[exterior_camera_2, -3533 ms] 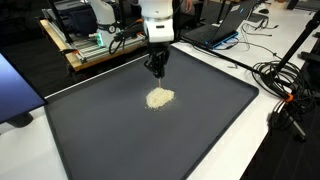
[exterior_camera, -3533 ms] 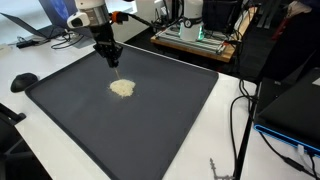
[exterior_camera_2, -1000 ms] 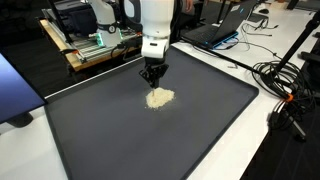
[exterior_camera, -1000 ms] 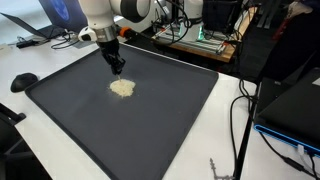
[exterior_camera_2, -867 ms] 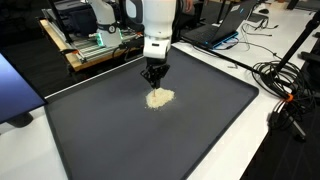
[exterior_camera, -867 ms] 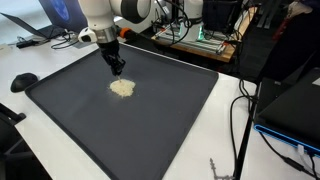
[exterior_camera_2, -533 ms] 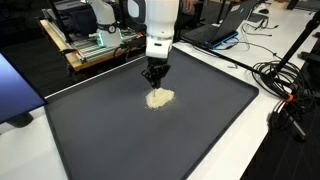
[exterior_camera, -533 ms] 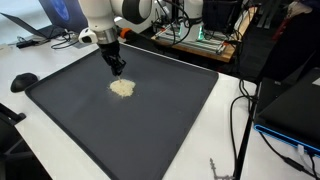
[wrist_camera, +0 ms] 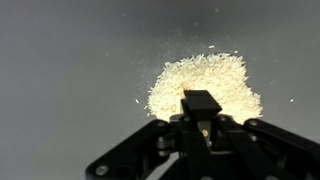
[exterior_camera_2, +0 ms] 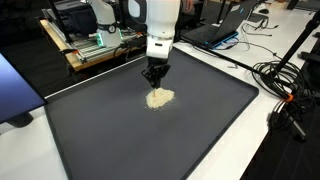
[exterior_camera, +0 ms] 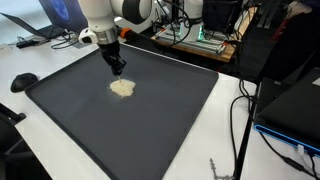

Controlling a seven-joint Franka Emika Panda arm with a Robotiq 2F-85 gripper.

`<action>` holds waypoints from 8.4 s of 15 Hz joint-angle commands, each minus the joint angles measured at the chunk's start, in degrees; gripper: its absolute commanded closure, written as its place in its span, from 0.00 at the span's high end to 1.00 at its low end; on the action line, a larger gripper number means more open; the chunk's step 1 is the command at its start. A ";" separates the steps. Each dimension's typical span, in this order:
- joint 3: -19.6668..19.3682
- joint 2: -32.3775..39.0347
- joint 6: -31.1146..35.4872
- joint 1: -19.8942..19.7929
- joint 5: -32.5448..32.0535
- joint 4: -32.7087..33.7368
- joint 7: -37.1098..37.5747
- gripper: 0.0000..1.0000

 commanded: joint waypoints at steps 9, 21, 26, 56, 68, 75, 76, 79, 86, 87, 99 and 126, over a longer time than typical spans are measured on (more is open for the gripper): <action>-0.19 -1.48 -2.49 -1.03 0.82 -0.49 -1.31 0.03; -0.22 -6.48 -6.58 -1.18 1.08 -0.64 -0.81 0.03; -0.72 -7.95 -8.61 1.32 -2.31 0.09 3.16 0.03; 5.92 14.21 -44.59 25.13 -39.22 25.58 36.14 0.03; 6.55 23.84 -51.25 25.05 -34.94 40.52 32.14 0.03; 6.56 16.04 -40.85 14.40 -23.31 34.77 17.51 0.03; 6.33 14.89 -39.24 12.52 -21.32 33.80 15.08 0.03; 5.93 11.37 -35.21 6.57 -14.65 30.60 6.63 0.03; 6.00 6.89 -30.91 -6.41 1.08 25.79 -12.38 0.03; 6.06 6.61 -30.18 -8.00 3.24 25.28 -14.89 0.03; 6.71 6.93 -27.77 -22.50 25.94 21.43 -39.51 0.03; 1.94 10.04 -29.79 -29.25 59.64 11.67 -66.63 0.03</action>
